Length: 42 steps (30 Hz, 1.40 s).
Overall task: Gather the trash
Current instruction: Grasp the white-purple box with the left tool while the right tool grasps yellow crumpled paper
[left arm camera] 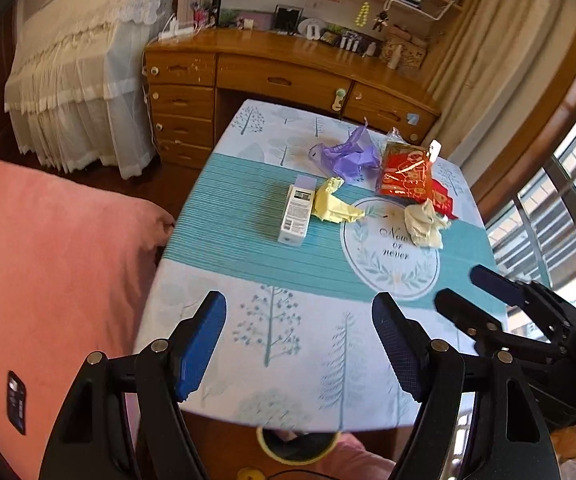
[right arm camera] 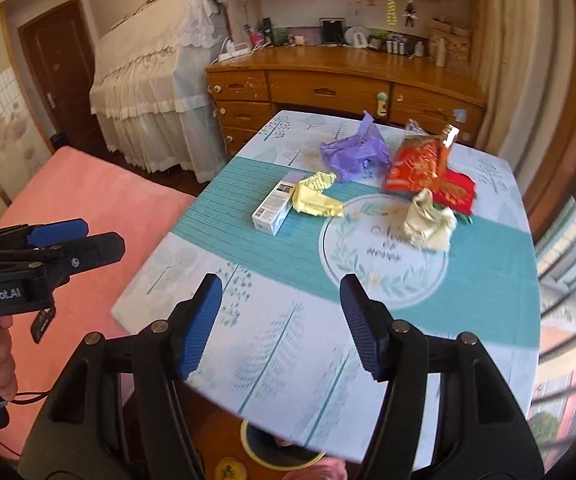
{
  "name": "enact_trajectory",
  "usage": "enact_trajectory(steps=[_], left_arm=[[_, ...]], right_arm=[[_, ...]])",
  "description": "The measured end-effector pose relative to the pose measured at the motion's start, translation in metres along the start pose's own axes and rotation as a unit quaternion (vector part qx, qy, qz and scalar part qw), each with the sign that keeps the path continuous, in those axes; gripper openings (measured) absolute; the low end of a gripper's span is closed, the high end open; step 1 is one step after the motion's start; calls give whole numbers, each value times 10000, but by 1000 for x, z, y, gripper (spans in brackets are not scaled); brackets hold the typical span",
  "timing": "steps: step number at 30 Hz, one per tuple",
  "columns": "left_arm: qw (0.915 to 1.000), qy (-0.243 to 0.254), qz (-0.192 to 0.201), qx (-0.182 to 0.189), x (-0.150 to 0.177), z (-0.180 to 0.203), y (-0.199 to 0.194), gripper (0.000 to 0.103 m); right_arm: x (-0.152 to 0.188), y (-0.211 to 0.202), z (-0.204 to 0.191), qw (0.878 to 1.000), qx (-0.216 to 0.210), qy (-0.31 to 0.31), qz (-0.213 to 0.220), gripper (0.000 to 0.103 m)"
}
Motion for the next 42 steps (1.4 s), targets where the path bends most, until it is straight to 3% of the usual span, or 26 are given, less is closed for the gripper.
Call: enact_trajectory(steps=[7,11,13,16,19,22,28,34,36,38,42], left_arm=[[9977,-554,-243,-302,-71,6,82,77],[9941,-686,-346,-768,-98,1,128,77],[9910,-719,-436,-1043,-107,-5,149,77],[9886,-894,-559,-1074,-109,-18,168,77],[9877,-990,-630,-1030,-111,-24,180,77],[9885,-987,-669,-935,-118,-22,191,77],[9912,-712,-946,-588,-137,-3,215,77],[9867,-636,-1257,-811,-157,3,250,76],[9859,-569,-1325,-850,-161,5,261,68],[9847,-484,-1421,-888,-163,8,270,47],[9857,-440,-1376,-873,-161,12,276,38]], right_arm=[[-88,106,52,9964,-434,-533,-502,56],[-126,174,67,9916,-721,-676,-829,54],[-138,205,67,9888,-777,-807,-986,50],[-146,245,61,9849,-711,-965,-1252,44],[-148,276,57,9783,-801,-1131,-1537,27],[-147,275,57,9771,-1000,-1212,-1435,20],[-133,261,78,9787,-1175,-1071,-1296,17],[-122,242,102,9805,-1451,-617,-1171,17],[-119,236,104,9804,-1490,-581,-1147,17],[-115,230,106,9801,-1527,-557,-1139,17],[-105,221,109,9796,-1603,-465,-1122,17]])
Point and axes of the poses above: each gripper's, at about its wrist camera, not at the fingertips, and y roughly the way its jaws point, z to its right, x to its underside, the point moved 2 cm from there along y, roughly the way its jaws point, and after that the axes turned 11 degrees about -z, right-handed, at the moved point
